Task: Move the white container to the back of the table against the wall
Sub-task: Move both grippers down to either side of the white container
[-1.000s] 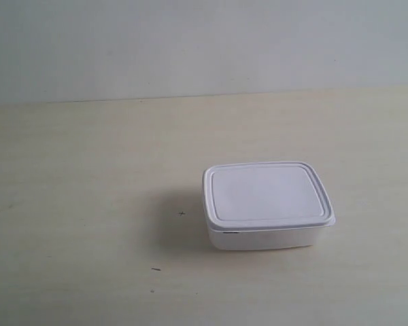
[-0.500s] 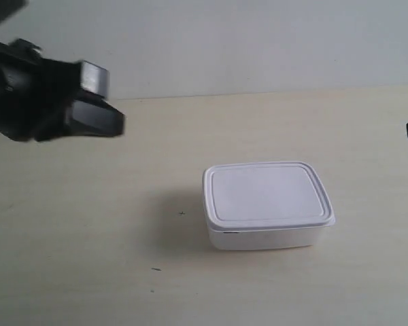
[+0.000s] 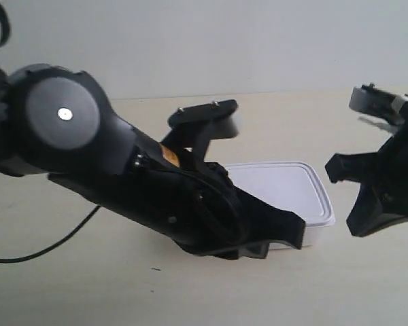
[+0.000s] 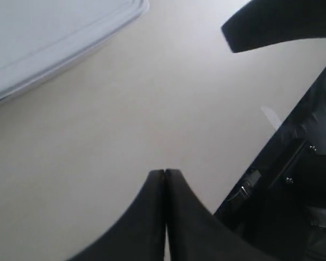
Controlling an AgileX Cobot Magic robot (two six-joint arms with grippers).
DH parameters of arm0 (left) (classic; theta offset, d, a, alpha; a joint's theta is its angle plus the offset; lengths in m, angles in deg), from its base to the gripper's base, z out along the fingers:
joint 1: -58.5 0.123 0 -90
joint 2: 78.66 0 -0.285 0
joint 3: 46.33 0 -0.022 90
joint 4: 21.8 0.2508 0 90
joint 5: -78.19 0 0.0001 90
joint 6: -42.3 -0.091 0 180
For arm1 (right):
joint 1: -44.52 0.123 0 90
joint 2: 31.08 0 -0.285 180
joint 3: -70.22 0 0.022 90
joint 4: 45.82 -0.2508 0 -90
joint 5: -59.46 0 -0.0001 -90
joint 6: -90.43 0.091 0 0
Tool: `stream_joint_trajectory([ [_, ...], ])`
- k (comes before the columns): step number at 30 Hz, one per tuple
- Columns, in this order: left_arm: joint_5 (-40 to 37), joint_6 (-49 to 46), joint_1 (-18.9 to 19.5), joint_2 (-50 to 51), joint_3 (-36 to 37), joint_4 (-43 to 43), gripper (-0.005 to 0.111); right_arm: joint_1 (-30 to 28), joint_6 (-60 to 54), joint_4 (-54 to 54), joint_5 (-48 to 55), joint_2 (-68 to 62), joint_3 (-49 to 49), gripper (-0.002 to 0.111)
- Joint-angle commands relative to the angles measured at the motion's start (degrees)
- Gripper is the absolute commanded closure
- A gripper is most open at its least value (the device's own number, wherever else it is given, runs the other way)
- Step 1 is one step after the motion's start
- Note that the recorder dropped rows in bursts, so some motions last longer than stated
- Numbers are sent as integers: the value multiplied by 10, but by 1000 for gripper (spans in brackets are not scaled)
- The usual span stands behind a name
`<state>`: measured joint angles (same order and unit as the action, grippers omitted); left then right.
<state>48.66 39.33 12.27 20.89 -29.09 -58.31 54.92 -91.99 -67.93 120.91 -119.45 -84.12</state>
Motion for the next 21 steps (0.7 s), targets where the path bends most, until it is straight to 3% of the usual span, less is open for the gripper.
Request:
stream_joint_trajectory([
  [1, 7, 5, -18, 54, -34, -5, 107, 4, -6, 19, -66, -34, 38, 108],
  [9, -17, 18, -18, 147, -68, -3, 107, 4, -40, 15, -125, -123, 43, 108],
  [21, 45, 25, -18, 220, -83, 15, 107, 4, -96, -16, -188, -187, 43, 108],
])
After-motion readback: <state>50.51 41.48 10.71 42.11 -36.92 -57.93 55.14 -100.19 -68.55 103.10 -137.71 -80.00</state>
